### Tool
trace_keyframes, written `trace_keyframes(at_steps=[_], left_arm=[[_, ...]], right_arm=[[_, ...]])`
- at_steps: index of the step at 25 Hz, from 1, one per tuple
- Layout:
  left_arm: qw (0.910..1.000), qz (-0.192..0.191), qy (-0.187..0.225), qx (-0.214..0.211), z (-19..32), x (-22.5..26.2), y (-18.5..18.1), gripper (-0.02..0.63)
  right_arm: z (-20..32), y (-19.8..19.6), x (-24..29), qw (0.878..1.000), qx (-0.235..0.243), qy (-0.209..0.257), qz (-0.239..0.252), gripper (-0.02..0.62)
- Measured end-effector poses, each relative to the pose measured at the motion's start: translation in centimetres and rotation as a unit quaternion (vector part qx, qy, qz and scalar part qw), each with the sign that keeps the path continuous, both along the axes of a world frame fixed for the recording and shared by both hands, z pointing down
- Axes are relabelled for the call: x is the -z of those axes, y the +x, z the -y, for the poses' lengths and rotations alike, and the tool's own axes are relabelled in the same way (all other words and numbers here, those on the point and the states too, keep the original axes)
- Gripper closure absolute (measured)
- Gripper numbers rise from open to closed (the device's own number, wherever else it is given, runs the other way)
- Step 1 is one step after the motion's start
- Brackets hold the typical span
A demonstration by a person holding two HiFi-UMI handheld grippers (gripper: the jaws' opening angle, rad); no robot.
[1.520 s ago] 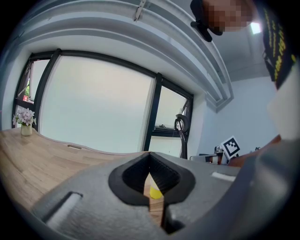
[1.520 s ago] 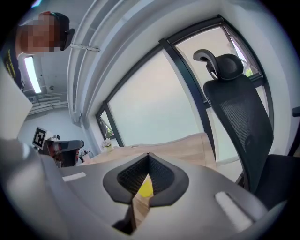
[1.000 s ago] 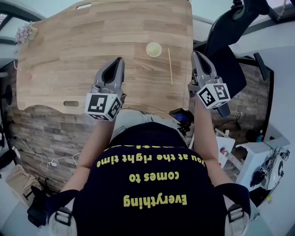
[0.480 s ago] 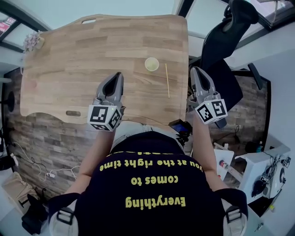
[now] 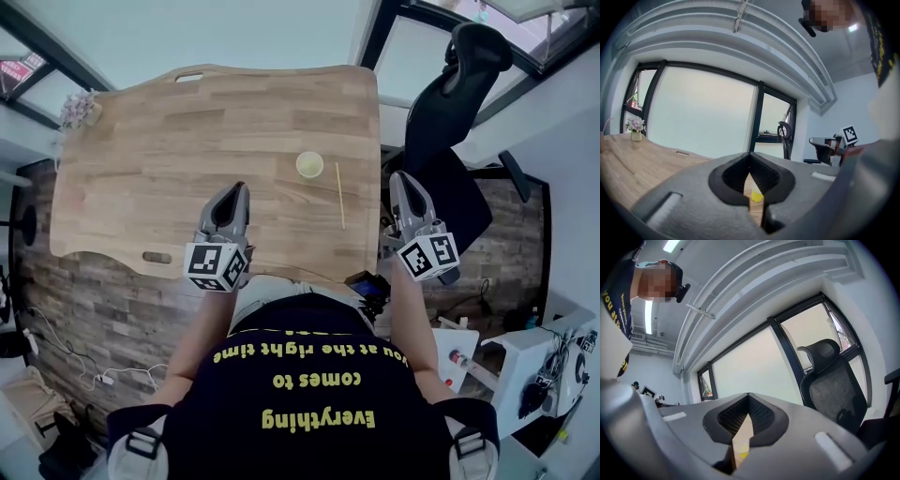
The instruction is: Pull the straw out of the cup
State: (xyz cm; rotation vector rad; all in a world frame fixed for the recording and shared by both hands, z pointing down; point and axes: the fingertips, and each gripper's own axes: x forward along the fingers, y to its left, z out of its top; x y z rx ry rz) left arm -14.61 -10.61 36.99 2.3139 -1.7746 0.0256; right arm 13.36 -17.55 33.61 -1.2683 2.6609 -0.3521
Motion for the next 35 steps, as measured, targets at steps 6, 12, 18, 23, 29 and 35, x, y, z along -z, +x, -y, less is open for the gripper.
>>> trace_keyframes(at_steps=[6,12,18,23,29,35], left_arm=[[1.0000,0.001,0.000,0.002,-0.1,-0.1,0.1,0.606],[1.0000,0.001,-0.002,0.003,-0.2,-0.3,0.0,0.606],[1.0000,0.000,-0.002,0.002,-0.2,-0.4,0.0,0.606],[1.0000,0.000,-0.002,0.000,0.1,-0.3,0.1,0.606],[1.0000,0.001,-0.002,0.000,0.0,-0.3,0.2,0.606],[1.0000,0.002,-0.002,0.003,-0.1,-0.2,0.0,0.606]], right_arm=[[-0.5,-0.6,-0.1,1.000,0.006,0.010,-0.011,0.589],[-1.0,-2.3,0.1,0.999,0.016,0.020,-0.028,0.589],[-1.3,-2.6,0.2,0.999,0.020,0.027,-0.039,0.589],[-1.3,-2.4,0.4,0.998,0.017,0.031,-0.043,0.589],[-1.3,-2.2,0.5,0.998,0.012,0.033,-0.048,0.591],[-1.3,-2.4,0.5,0.998,0.014,0.034,-0.050,0.591]])
